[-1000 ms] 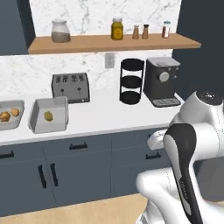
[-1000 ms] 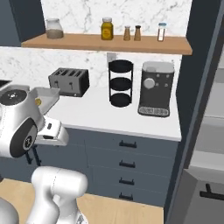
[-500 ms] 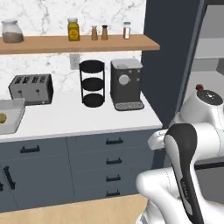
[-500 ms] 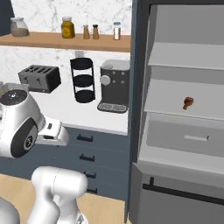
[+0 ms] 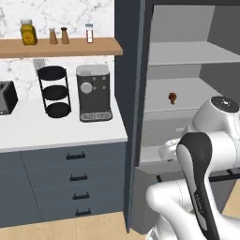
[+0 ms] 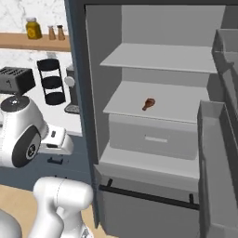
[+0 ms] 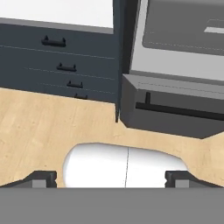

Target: Place one potato and one chicken drumstick in each tupperware on the nearby counter, to pack two identical lunches.

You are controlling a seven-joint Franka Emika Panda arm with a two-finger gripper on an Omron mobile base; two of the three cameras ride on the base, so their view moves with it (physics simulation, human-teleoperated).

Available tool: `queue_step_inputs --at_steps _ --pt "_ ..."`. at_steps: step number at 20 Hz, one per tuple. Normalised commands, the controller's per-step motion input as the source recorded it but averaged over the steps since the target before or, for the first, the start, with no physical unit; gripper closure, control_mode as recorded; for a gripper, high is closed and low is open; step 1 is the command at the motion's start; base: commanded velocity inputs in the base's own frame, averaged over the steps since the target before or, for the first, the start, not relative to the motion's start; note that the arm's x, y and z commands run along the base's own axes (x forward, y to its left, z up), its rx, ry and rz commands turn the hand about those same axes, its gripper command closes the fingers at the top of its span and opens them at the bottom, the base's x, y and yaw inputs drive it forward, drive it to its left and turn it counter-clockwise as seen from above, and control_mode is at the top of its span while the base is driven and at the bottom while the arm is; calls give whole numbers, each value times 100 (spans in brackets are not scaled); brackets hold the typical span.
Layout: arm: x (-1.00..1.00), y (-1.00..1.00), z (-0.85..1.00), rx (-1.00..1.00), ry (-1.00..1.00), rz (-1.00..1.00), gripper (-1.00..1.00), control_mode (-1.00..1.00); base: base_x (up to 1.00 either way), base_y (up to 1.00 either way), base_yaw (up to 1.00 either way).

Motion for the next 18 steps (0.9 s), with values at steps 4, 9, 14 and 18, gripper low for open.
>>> queue_step_inputs --at_steps 4,9,14,18 --pt "0 0 0 0 0 0 -100 100 14 -55 0" --pt "0 0 0 0 0 0 -100 100 30 -34 1" --pt "0 0 0 0 0 0 -100 100 19 -35 0" --pt "0 0 0 0 0 0 -100 100 23 -39 0"
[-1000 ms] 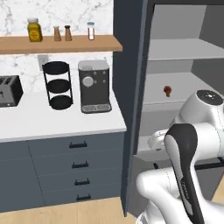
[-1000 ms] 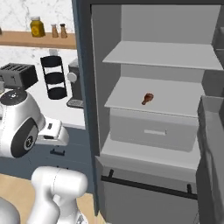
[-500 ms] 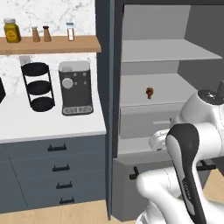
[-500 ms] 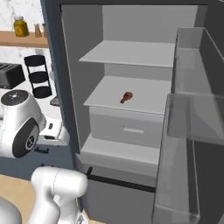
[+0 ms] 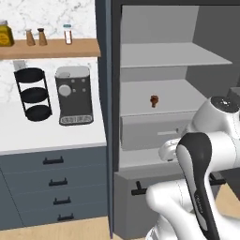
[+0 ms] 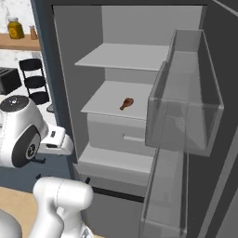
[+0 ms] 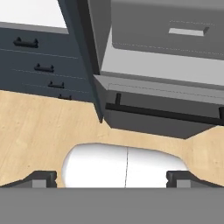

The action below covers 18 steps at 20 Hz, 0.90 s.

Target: Place one potato and one chicken drumstick in each tupperware on the nearby counter, to pack two identical lunches.

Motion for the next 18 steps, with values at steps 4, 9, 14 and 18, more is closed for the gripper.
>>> queue_step_inputs --at_steps 4,9,14,18 --pt "0 0 0 0 0 0 -100 100 36 -34 0" --pt "29 -27 0 5 0 0 -100 -100 16 -10 0" --pt "75 -80 0 8 0 0 -100 -100 0 0 0" --pt "100 -68 0 0 0 0 -100 -100 0 0 0"
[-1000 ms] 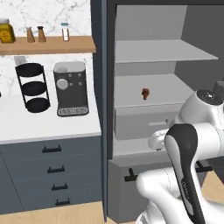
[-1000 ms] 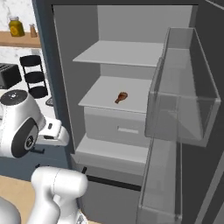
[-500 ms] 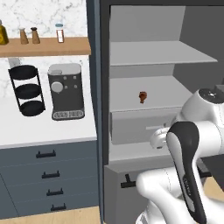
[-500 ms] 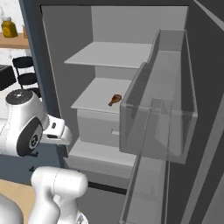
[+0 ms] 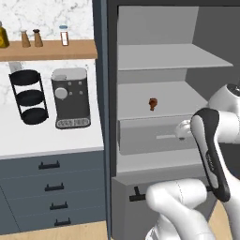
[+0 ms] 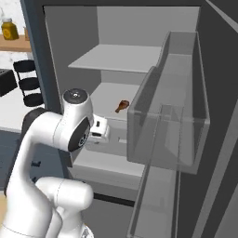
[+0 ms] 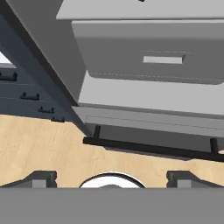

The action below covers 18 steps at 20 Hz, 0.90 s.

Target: Place one potato and one chicken drumstick in each tupperware on the nearby counter, to pack two identical lunches.

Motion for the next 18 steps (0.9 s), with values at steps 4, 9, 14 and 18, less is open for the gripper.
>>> queue_step_inputs --at_steps 4,9,14,18 --pt "100 -32 -5 0 0 -3 -100 -100 0 0 0" --pt "100 -5 0 -3 0 -1 -100 -100 0 0 0" --pt "100 0 0 -12 0 -1 -100 -100 0 0 0" --pt "100 0 -1 -21 -8 0 -100 -100 0 0 0"
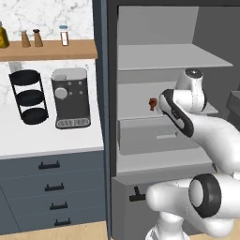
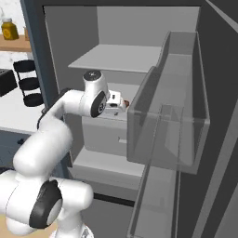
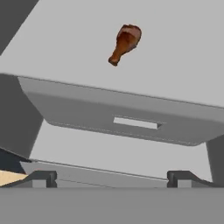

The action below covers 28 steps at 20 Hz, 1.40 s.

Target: Place one potato and one chicken drumstick in each tupperware on the nearby counter, to pack two identical lunches.

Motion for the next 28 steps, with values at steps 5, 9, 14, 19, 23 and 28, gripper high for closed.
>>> queue_step_inputs --at_steps 5,9,14,19,23,28 --pt "97 0 -18 -13 -9 0 -100 -100 0 0 0" --pt "74 0 -23 0 -6 0 -100 -100 0 0 0" --pt "30 0 -14 13 0 -1 -100 -100 0 0 0" --pt "8 0 0 0 0 0 -100 -100 0 0 0" --pt "46 0 -4 -3 -1 0 -100 -100 0 0 0" --pt "40 0 0 0 0 0 -100 -100 0 0 0"
